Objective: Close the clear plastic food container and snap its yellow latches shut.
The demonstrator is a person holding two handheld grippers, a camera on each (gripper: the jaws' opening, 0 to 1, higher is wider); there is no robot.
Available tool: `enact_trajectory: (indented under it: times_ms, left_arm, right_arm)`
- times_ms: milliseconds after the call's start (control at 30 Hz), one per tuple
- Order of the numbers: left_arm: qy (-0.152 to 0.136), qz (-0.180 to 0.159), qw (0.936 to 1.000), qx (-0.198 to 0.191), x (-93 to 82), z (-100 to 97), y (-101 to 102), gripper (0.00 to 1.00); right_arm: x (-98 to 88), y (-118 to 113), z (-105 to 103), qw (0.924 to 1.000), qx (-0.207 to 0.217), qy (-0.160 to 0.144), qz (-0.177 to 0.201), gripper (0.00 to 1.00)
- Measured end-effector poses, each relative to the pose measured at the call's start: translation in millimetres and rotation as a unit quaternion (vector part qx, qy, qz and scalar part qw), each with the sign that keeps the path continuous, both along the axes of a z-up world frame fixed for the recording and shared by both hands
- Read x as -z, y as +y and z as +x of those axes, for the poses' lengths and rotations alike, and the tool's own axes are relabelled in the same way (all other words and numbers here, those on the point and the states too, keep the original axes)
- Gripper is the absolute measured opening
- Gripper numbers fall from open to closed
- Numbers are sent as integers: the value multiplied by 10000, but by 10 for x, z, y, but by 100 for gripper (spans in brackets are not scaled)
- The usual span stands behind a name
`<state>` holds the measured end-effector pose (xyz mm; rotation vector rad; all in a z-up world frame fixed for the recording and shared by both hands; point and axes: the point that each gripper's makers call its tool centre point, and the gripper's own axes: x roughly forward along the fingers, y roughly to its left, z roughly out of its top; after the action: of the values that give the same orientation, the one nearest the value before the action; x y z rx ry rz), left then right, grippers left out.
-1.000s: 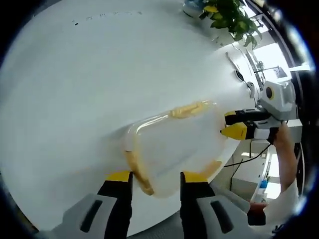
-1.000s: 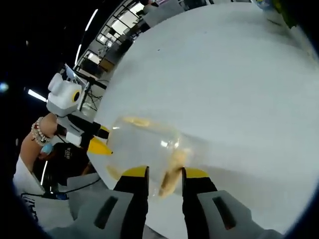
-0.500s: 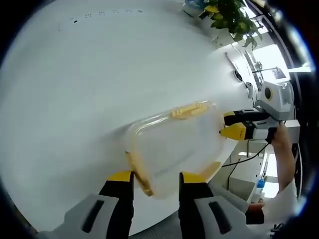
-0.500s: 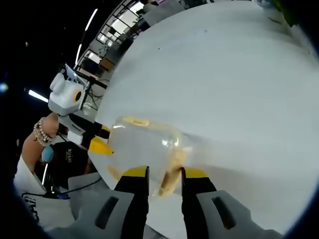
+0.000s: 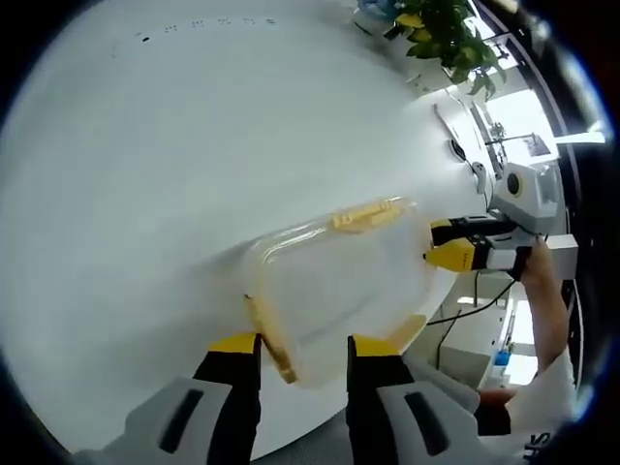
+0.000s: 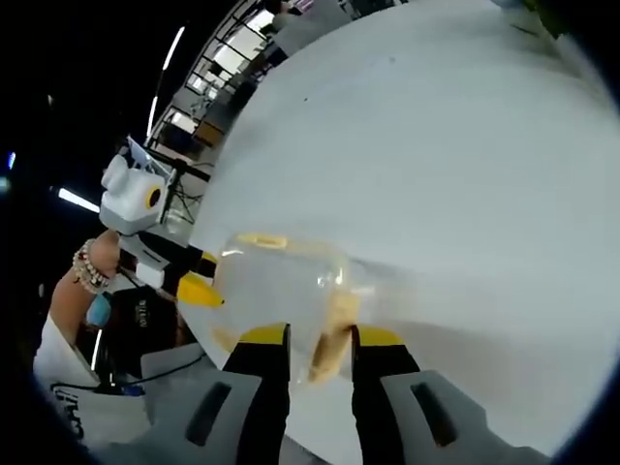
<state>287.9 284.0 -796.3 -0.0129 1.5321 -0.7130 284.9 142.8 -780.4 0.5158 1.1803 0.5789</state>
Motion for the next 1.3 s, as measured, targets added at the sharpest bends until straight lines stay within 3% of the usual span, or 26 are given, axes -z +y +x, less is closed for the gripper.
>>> enact_trajectory:
  times_ms: [233,267,367,400,433,1300]
  left_arm:
    - [39,-20,10000,-42,-17,-27,3,29]
    - [121,-126,9994,-313,-9,-15,-33,31]
    - [113,-148,9996,-227,-10,-22,-13,33]
    - [109,-154,9996,-224,-23,-18,-16,33]
    - [81,-150,9996,-222,-21,-30,-23,33]
    - [29,-304,9995,-125,-61,25,17,34]
  right_arm:
    - [9,-2,-2,9994,249,86,239,18]
    - [12,0,-1,9992,274,87,279,18]
    - [20,-9,3,9978,451,109,471,16]
    - [29,17,-110,9956,561,481,576,16]
    - [42,20,-43,9957,583,244,680,16]
    - [13,60,79,9988,359,-58,335,18]
